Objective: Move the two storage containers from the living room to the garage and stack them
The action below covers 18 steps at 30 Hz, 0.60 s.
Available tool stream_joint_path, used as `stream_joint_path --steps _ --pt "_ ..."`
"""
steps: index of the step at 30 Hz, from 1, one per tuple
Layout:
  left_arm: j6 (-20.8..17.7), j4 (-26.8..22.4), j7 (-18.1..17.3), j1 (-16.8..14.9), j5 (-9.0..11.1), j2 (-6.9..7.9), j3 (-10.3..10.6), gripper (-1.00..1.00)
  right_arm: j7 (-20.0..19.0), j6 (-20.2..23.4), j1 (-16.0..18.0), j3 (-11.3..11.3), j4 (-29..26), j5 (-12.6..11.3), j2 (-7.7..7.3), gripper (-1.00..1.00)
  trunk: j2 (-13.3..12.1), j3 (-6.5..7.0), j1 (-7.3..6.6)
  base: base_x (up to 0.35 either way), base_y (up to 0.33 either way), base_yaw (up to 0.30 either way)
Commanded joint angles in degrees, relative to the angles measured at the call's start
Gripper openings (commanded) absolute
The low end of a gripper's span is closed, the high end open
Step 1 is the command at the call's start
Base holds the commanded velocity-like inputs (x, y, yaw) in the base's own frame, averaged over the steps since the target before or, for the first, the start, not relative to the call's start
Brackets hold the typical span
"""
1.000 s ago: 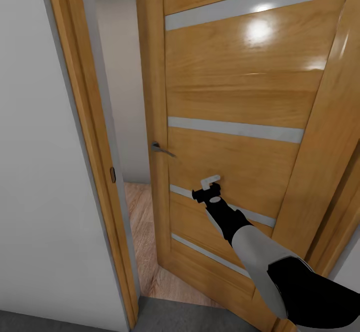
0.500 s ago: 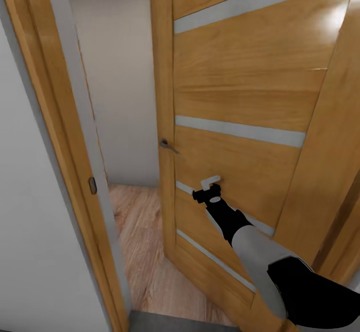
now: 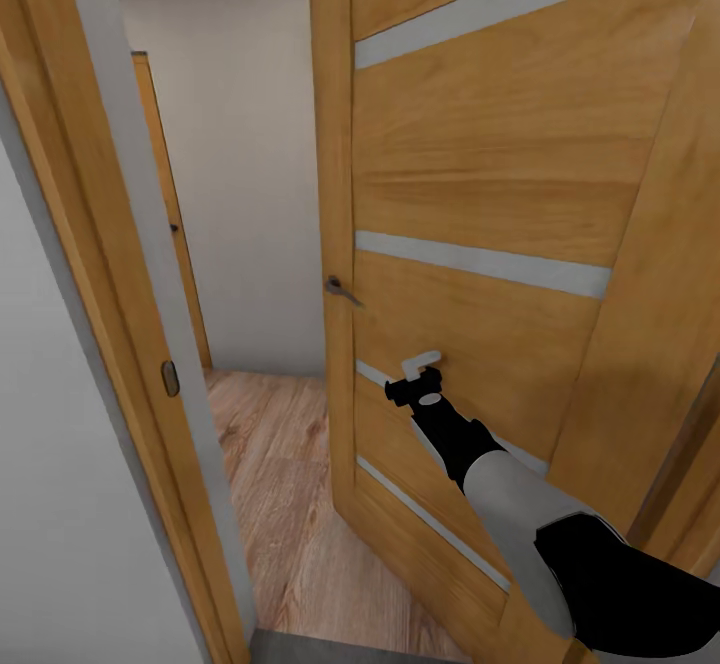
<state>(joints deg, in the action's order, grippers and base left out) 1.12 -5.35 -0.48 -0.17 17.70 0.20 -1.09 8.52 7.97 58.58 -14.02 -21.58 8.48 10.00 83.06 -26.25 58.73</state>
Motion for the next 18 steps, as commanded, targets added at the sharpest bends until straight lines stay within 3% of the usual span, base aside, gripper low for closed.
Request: stream_joint_path --steps 1,18 --pt "0.11 -0.01 -0.05 -0.01 0.23 0.0 -0.08 1.0 0.48 0.54 0.04 -0.13 -0.05 0.67 0.0 1.0 0.02 -0.06 0.0 0.001 -0.001 0.0" --pt "0.11 -0.01 -0.05 -0.01 0.28 0.07 -0.05 1.0 0.53 0.39 0.04 -0.13 0.38 0.66 0.0 1.0 0.02 -0.06 0.0 0.198 0.0 0.0"
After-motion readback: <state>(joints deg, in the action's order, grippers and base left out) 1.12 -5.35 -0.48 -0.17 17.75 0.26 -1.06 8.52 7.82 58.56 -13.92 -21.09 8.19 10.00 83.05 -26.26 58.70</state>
